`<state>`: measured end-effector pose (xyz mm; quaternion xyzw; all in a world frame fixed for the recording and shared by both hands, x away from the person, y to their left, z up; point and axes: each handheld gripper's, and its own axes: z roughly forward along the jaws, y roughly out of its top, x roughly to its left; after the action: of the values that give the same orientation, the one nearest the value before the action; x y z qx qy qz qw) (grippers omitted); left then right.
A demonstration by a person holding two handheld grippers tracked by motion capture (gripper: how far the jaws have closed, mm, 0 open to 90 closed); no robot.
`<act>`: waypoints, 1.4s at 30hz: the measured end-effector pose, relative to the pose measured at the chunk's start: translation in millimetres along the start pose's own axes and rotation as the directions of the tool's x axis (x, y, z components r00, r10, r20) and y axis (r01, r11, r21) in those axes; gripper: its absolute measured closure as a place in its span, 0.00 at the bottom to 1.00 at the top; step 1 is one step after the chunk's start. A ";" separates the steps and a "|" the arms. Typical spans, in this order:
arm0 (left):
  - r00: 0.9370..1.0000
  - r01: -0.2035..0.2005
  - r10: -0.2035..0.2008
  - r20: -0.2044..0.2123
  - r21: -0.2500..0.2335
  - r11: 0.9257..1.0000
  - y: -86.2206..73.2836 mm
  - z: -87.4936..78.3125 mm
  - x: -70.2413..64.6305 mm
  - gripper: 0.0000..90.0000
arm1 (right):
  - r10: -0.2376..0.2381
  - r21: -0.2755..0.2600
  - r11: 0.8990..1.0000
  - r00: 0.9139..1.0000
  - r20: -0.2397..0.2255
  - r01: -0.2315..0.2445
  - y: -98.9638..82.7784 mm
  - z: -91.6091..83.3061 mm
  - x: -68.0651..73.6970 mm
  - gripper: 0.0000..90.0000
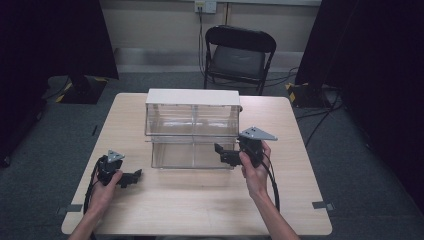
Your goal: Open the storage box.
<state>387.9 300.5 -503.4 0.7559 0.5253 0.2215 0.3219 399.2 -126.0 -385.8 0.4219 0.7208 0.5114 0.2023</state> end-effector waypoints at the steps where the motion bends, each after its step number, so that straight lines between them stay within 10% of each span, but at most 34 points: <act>1: 1.000 0.000 0.000 0.000 0.000 1.000 0.0 0.0 0.0 0.02 | -0.001 -0.001 1.000 1.000 -0.001 0.001 0.4 -0.5 0.3 0.11; 42: 1.000 0.000 0.000 -0.003 -0.002 1.000 -0.3 -0.3 -0.5 0.02 | 0.024 -0.013 1.000 1.000 -0.003 -0.024 -1.1 2.5 2.0 0.10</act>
<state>387.3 300.2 -503.4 0.7553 0.5254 0.2232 0.3220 399.5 -123.1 -387.4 0.4286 0.7125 0.5190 0.1980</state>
